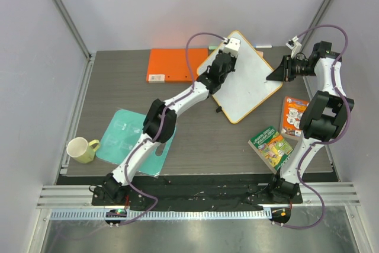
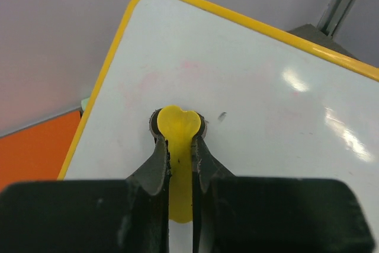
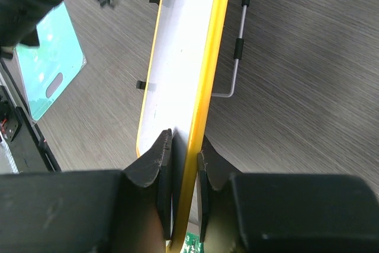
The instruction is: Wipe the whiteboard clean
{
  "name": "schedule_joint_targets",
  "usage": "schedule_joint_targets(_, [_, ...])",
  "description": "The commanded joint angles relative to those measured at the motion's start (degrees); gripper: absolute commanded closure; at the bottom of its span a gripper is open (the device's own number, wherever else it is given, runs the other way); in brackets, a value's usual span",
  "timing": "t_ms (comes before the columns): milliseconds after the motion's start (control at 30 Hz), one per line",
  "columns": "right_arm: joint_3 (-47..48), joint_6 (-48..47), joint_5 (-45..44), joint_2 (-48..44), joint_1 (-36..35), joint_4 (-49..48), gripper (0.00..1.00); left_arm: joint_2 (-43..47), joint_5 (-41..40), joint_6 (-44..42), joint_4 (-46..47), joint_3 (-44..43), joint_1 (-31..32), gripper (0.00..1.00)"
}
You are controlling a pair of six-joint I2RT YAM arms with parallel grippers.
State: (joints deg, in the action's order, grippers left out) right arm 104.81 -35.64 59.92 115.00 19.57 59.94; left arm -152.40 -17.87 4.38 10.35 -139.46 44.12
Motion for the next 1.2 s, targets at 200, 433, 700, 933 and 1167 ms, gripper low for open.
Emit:
schedule_joint_targets(200, [-0.8,-7.4,-2.2,-2.6,-2.3,-0.8,0.99,-2.6,-1.6,-9.5,-1.4,-1.2,4.8,1.00])
schedule_joint_targets(433, [-1.4,-7.8,-2.4,-3.0,-2.3,-0.9,0.99,-1.3,-0.2,1.3,-3.1,0.0,-2.4,1.00])
schedule_joint_targets(700, [-1.6,-7.9,-2.3,-3.0,-2.3,-0.8,0.99,-2.2,2.2,3.7,-4.0,-2.9,-4.3,1.00])
schedule_joint_targets(933, [-1.8,-8.0,-2.4,-3.3,-2.3,-0.9,0.99,-0.1,6.0,2.0,-0.3,0.4,-1.1,1.00])
schedule_joint_targets(1167, [-2.0,-8.0,-2.5,-3.4,-2.3,-0.9,0.99,0.1,6.3,-1.5,-0.5,-1.8,2.5,1.00])
